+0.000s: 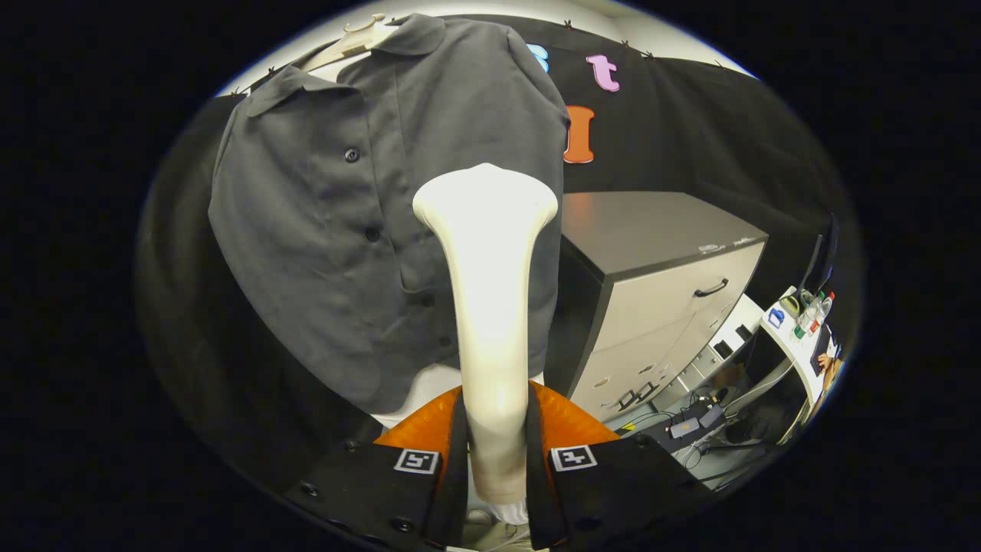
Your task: Iron the clothes twice with a garment steamer, once on the left side and once on the right side.
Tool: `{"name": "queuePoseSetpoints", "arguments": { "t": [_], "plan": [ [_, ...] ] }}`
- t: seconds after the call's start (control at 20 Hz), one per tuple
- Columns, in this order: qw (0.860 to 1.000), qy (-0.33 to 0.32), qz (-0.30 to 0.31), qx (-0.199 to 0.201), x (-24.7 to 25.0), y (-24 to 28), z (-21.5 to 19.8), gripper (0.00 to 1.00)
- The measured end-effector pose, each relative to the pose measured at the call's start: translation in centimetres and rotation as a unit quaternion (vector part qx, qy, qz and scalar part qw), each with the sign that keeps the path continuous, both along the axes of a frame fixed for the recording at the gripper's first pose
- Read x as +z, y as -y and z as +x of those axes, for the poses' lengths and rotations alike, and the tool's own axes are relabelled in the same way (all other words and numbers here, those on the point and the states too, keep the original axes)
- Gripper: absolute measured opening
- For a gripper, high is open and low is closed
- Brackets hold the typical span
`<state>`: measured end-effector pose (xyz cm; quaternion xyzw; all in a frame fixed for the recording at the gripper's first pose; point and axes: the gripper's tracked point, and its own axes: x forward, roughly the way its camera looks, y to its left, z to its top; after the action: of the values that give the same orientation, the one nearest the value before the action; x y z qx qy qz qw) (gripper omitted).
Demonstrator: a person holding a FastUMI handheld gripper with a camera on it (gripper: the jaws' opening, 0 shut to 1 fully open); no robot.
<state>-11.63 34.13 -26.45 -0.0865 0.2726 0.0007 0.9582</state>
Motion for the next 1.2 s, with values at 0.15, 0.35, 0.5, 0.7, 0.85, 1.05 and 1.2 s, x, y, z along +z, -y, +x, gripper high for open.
{"name": "queuePoseSetpoints", "arguments": {
  "t": [0.15, 0.35, 0.5, 0.7, 0.85, 1.05, 1.2],
  "plan": [
    [1.0, 0.026, 0.0, 0.017, 3.2, -2.2, -0.1, 0.39],
    [0.998, 0.049, 0.008, 0.041, 6.0, -5.8, 0.0, 0.39],
    [0.996, 0.064, 0.007, 0.059, 7.9, -8.1, 0.2, 0.39],
    [0.995, 0.076, 0.005, 0.07, 9.2, -10.2, 0.2, 0.39],
    [0.993, 0.085, 0.007, 0.08, 10.0, -11.8, 0.4, 0.39],
    [0.991, 0.094, 0.005, 0.098, 10.9, -14.1, 0.4, 0.39],
    [0.989, 0.094, 0.005, 0.111, 10.9, -15.8, 0.5, 0.39]
  ]
}}
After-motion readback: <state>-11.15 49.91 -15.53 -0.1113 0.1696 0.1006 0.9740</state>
